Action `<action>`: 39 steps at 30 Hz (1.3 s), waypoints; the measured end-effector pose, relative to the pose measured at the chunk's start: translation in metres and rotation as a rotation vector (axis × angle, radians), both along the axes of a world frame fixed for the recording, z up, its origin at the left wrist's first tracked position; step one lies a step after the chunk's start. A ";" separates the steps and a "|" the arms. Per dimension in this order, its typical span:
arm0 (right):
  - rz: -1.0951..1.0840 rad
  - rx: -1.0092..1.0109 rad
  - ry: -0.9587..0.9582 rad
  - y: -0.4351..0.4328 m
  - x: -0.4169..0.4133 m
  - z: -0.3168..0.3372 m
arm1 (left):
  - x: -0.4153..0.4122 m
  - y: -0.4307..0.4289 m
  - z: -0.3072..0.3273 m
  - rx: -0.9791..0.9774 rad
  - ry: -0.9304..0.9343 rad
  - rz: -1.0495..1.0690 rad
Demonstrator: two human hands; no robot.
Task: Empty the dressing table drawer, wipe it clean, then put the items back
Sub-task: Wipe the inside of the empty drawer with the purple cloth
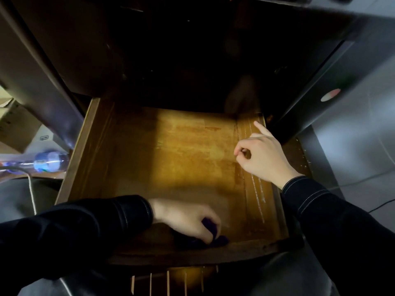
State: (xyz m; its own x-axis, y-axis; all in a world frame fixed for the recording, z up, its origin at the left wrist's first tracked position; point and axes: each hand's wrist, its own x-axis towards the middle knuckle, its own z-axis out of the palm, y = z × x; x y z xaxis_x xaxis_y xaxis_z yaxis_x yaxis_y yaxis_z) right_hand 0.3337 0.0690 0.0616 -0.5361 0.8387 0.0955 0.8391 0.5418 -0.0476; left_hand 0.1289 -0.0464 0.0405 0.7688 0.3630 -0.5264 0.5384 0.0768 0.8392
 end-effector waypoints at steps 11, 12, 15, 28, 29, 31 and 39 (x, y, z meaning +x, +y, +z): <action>0.001 0.016 0.015 0.000 0.000 -0.003 | 0.006 0.003 0.003 -0.028 0.026 0.059; 0.002 0.018 0.015 0.000 0.000 -0.002 | 0.009 -0.001 -0.006 0.024 0.099 0.041; 0.001 0.018 0.015 0.000 0.000 -0.003 | 0.013 -0.001 -0.015 0.093 0.151 -0.023; -0.005 0.015 0.062 0.001 0.002 -0.007 | 0.014 0.003 -0.013 0.072 -0.019 0.056; -0.005 0.018 0.060 0.001 0.001 -0.007 | 0.012 0.004 -0.010 0.086 -0.063 0.057; -0.005 0.018 0.063 0.001 0.001 -0.007 | 0.007 0.004 -0.004 0.064 -0.169 0.083; -0.009 0.002 0.056 0.000 0.000 -0.005 | 0.021 0.000 -0.019 0.014 0.136 0.107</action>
